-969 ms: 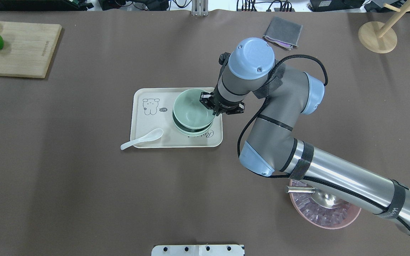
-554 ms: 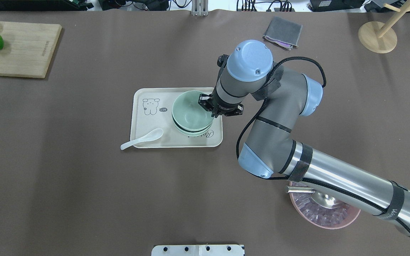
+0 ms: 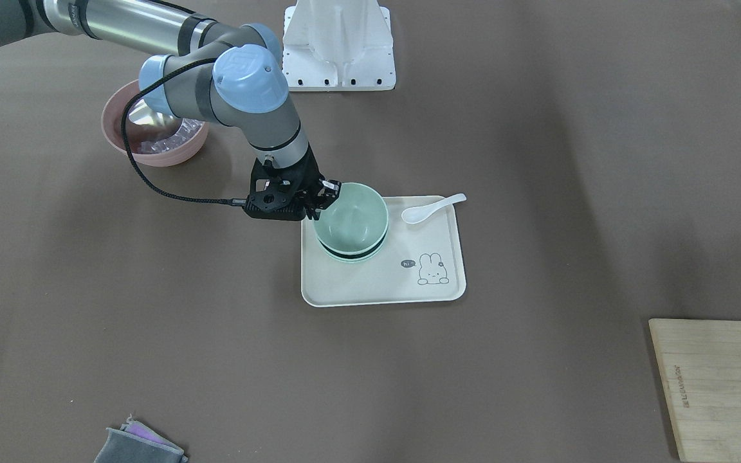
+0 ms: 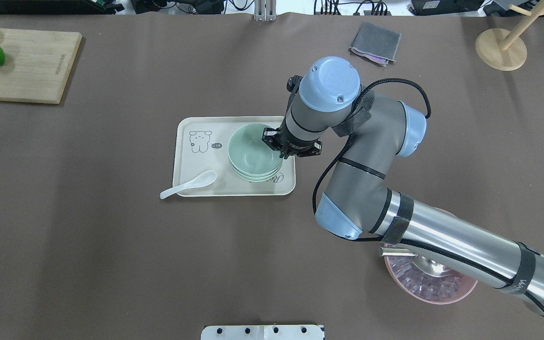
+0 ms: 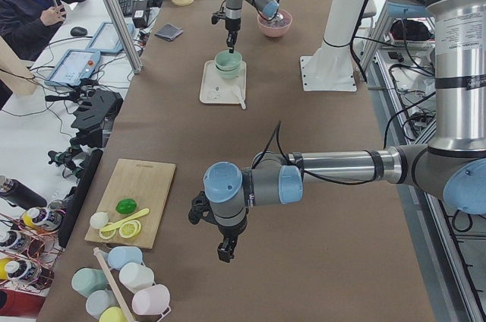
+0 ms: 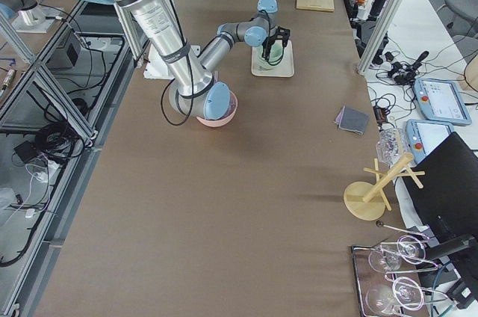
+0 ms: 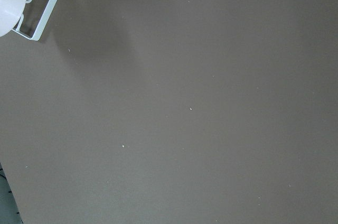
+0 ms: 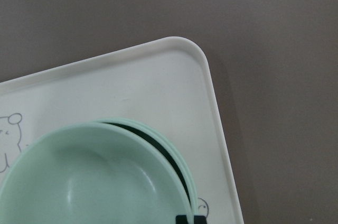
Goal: Stack green bowls together
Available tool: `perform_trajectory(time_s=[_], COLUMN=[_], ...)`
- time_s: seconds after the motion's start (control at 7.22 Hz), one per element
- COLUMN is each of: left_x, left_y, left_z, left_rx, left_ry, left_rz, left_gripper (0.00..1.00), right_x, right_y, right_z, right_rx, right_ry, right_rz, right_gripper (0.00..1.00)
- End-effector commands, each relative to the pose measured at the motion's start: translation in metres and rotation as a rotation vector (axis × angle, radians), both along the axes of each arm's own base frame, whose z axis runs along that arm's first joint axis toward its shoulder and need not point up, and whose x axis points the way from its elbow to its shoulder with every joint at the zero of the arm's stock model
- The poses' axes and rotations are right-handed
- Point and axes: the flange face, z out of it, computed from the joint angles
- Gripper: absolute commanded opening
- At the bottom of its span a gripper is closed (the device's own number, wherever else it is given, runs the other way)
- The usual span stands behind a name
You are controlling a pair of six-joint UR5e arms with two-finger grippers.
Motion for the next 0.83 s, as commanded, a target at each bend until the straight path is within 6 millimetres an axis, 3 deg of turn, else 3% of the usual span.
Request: perform_trajectory(time_s=[0.0,0.69], left_x=[0.0,0.0], left_y=[0.0,0.0], left_z=[0.0,0.0], left_rx=[0.001,0.001], left_ry=[0.0,0.0], left_rz=[0.001,0.001], left_gripper=[0.98,0.98], right_x=[-0.0009,-0.0042], right_y=[0.001,-0.0013], right_z=[0.0009,0.0022], right_rx=[0.001,-0.001], right_ry=[0.002,0.007], right_rz=[-0.002,-0.003], right_gripper=[0.0,0.0])
